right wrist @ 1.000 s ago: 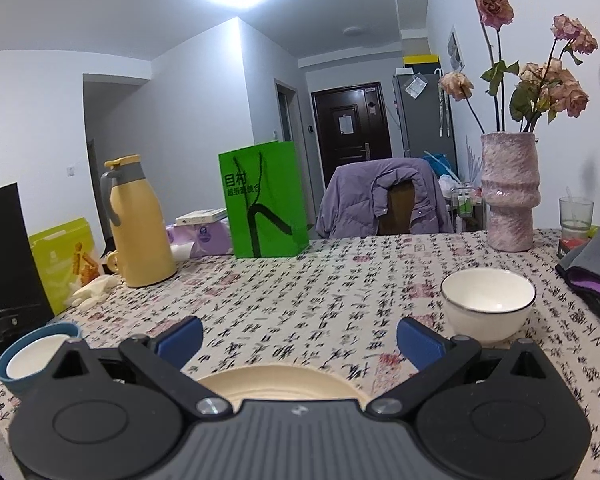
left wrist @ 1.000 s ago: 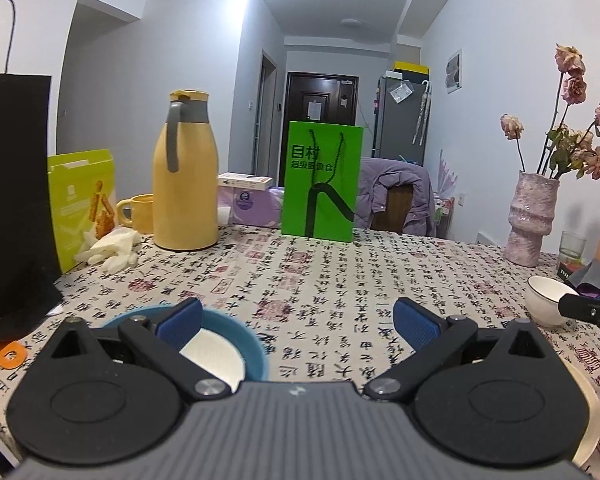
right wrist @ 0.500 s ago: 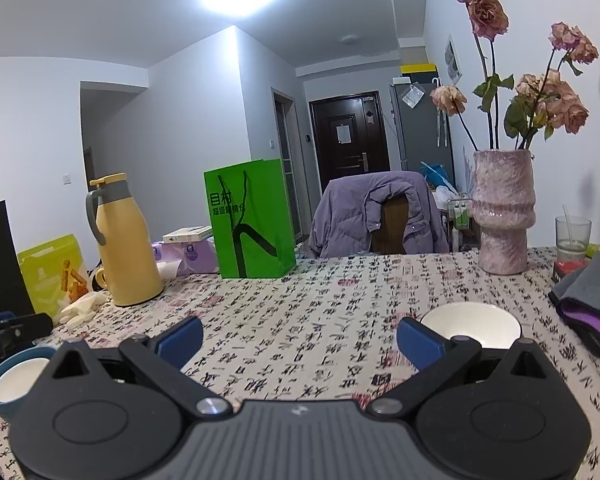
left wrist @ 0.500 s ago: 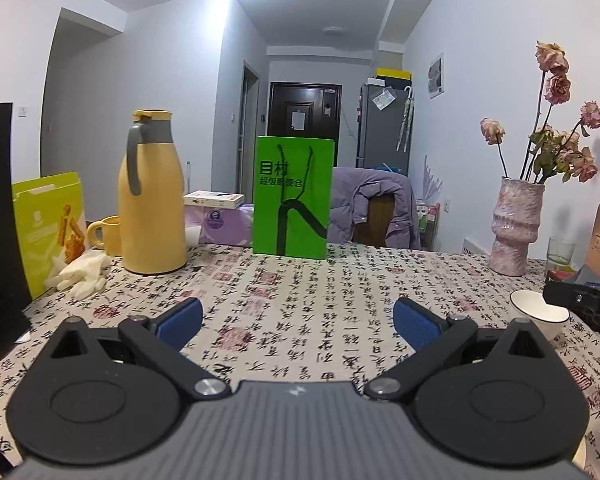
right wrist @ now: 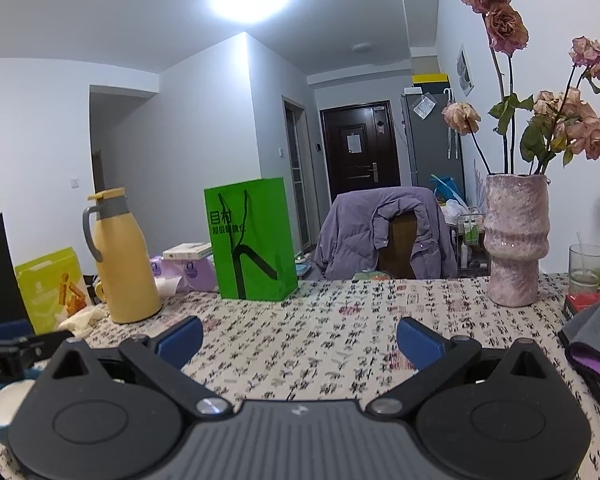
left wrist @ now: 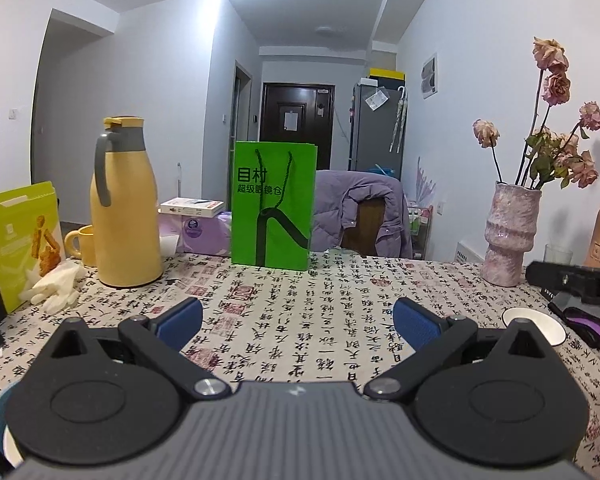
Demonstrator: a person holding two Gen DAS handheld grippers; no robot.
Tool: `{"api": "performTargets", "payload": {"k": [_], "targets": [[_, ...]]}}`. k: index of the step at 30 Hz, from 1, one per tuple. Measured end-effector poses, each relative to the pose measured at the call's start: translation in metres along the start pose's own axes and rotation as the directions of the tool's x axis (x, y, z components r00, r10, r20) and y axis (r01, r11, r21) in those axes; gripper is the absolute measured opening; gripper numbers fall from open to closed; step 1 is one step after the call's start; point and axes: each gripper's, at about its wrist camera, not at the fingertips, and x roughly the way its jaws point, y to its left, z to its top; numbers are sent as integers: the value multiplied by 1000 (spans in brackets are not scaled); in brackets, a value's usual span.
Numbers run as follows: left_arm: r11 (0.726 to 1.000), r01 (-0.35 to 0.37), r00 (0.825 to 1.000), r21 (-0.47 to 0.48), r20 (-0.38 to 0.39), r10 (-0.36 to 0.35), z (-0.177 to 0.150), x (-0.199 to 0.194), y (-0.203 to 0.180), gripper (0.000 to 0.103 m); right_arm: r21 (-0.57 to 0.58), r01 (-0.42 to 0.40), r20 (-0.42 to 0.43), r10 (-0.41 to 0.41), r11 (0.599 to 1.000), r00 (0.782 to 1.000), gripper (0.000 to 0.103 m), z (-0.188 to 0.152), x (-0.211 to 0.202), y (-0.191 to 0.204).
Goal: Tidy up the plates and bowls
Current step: 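Move both open grippers toward the white bowl beside the pink vase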
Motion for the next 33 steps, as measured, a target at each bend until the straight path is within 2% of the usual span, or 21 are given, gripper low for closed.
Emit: {"api": "performTargets", "payload": {"k": [5, 12, 22, 33], "targets": [[999, 22, 999, -50, -35, -24, 8, 17, -2, 103, 14, -10, 18, 10, 1000, 1000, 103, 15, 12, -8], [998, 17, 999, -61, -32, -19, 17, 37, -12, 103, 37, -23, 28, 22, 999, 999, 103, 32, 37, -19], [996, 3, 996, -90, -86, -11, 18, 72, -22, 103, 149, -10, -4, 11, 989, 1000, 103, 10, 66, -62], [997, -17, 993, -78, -118, 7, 17, 86, -36, 103, 234, 22, 14, -25, 972, 1000, 103, 3, 62, -90]]}}
